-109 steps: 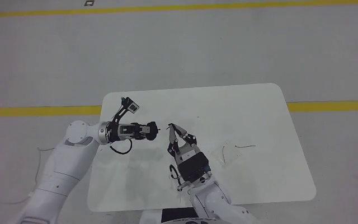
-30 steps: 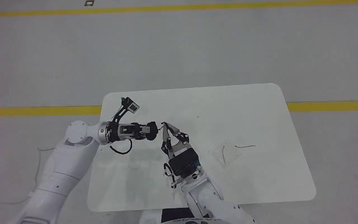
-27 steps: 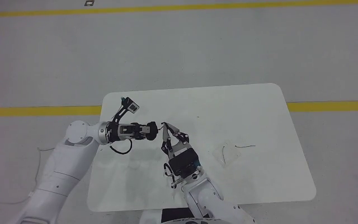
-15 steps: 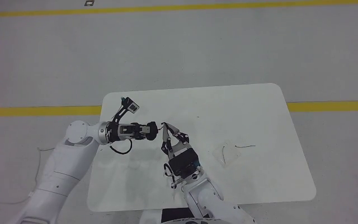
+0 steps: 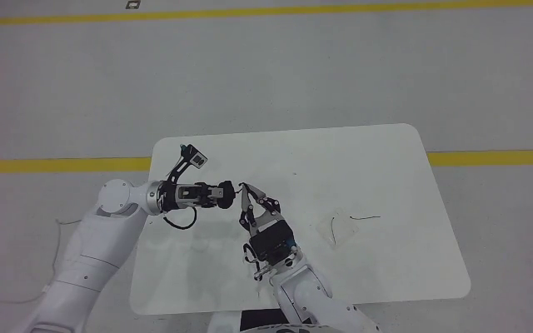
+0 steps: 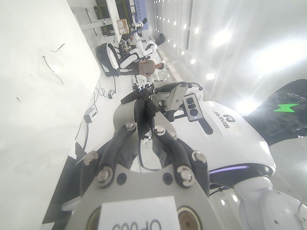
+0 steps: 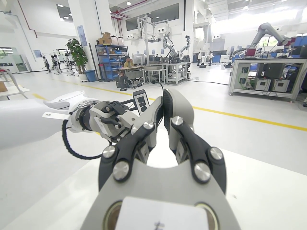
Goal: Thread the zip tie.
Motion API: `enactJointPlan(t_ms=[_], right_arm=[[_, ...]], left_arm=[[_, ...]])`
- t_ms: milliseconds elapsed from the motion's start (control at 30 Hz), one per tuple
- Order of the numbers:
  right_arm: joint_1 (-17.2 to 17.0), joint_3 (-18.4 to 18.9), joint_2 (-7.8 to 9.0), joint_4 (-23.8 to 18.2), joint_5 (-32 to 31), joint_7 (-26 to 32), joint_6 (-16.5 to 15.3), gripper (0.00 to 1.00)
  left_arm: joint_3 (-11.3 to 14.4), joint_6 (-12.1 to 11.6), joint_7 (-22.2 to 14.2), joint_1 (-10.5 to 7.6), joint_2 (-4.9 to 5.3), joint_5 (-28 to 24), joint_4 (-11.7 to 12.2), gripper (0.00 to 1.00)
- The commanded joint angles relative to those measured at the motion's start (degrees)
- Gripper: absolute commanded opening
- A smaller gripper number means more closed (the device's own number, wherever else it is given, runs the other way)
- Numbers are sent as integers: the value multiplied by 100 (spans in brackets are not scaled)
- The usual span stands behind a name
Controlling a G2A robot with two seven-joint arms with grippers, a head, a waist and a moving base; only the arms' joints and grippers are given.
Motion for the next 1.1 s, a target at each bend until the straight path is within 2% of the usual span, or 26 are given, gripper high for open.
enactJointPlan(t_ms=[0, 1067], right_arm=[[0, 2, -3, 0, 0, 2, 0, 0], [-48, 46, -18, 54, 0, 73, 0, 0]], left_arm=[[0, 0, 0, 0, 0, 0, 0, 0], [0, 0, 0, 0, 0, 0, 0, 0]])
